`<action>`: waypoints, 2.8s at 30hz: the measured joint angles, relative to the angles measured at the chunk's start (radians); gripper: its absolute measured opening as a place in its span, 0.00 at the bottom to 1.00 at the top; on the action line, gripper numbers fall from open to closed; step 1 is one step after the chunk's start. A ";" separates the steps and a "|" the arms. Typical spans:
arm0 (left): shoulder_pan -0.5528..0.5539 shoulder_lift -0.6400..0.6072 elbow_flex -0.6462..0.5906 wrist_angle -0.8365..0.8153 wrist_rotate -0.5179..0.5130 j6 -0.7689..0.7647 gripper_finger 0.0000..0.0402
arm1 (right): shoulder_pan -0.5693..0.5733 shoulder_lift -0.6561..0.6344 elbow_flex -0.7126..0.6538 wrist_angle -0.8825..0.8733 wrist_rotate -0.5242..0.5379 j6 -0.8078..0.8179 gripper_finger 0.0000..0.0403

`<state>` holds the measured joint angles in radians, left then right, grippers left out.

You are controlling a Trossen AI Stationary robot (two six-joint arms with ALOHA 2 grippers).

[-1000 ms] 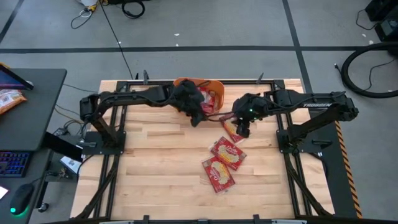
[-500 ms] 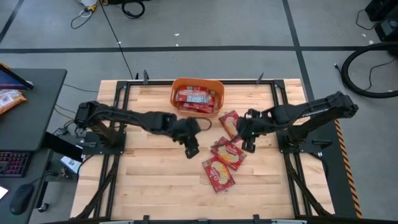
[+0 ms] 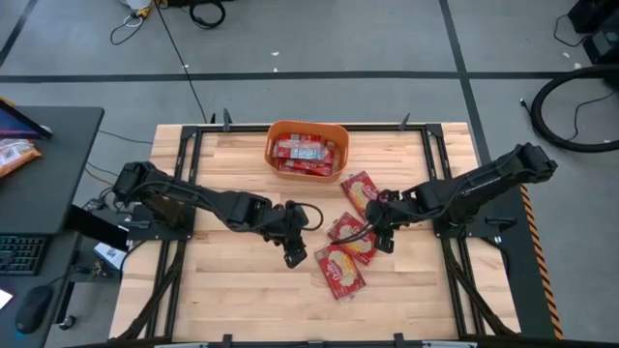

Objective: Sort popcorn bags into baskets
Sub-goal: Put the popcorn bag into the orange bin

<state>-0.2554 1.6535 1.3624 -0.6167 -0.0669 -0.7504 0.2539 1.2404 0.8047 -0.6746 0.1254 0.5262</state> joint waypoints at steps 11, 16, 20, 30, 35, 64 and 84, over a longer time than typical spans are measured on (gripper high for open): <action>-0.019 0.000 0.000 0.060 0.000 -0.050 0.37 | -0.012 0.003 -0.196 0.142 -0.022 0.145 0.34; -0.011 0.000 0.000 0.069 0.000 -0.049 0.37 | -0.030 0.052 -0.269 0.307 -0.044 0.202 0.34; -0.011 0.000 0.000 0.068 0.000 -0.050 0.37 | -0.035 0.144 -0.273 0.429 -0.085 0.216 0.34; -0.042 -0.038 0.000 -0.019 -0.031 -0.094 0.37 | -0.043 0.429 -0.067 0.608 -0.123 0.119 0.34; -0.057 -0.080 0.000 -0.126 -0.089 -0.080 0.37 | -0.051 0.490 0.092 0.529 -0.164 -0.007 0.34; -0.122 0.160 -0.035 -0.126 -0.224 0.342 0.38 | -0.074 0.059 0.098 -0.176 0.084 -0.144 0.34; -0.125 0.345 -0.035 -0.007 -0.228 0.564 0.68 | -0.051 -0.165 0.027 -0.279 0.039 0.061 0.34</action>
<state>-0.3801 1.9986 1.3277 -0.6232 -0.2945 -0.1864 0.2024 1.0756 0.8314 -0.9535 0.1645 0.5870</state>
